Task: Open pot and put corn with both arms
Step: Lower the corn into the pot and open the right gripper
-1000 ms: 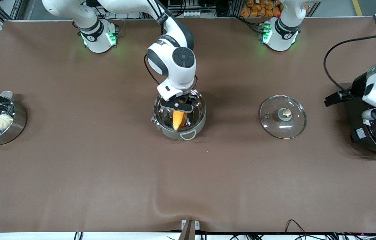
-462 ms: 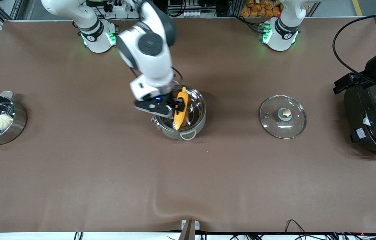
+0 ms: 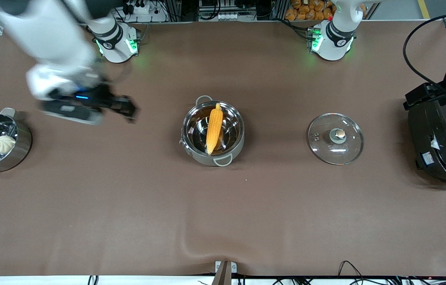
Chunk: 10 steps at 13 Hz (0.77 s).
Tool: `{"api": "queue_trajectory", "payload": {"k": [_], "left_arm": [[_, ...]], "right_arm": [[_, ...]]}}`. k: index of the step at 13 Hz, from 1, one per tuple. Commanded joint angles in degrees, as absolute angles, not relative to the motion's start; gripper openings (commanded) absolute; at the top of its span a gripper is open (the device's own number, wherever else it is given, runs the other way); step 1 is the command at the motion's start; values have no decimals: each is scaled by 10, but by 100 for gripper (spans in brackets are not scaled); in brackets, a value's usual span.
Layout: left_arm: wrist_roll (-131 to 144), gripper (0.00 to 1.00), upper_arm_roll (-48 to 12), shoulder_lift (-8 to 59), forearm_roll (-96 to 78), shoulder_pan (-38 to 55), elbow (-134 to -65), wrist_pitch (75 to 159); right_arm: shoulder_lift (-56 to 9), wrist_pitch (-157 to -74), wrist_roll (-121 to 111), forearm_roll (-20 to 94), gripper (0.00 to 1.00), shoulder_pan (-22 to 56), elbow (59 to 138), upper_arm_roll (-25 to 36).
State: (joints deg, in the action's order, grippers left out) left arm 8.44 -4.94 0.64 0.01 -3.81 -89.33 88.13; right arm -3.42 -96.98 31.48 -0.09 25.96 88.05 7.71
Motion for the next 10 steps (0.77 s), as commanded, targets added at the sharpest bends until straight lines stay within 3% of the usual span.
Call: {"api": "queue_trajectory", "payload": {"k": [1, 6, 10], "left_arm": [[55, 100, -37, 23, 1, -28, -857, 854], [56, 100, -32, 16, 6, -15, -858, 851], [55, 100, -32, 18, 6, -13, -858, 850]], "right_arm": [[16, -943, 181, 11, 100, 167, 901, 66], [35, -921, -8, 13, 100, 97, 922, 120], [39, -918, -23, 37, 100, 49, 931, 125]]}}
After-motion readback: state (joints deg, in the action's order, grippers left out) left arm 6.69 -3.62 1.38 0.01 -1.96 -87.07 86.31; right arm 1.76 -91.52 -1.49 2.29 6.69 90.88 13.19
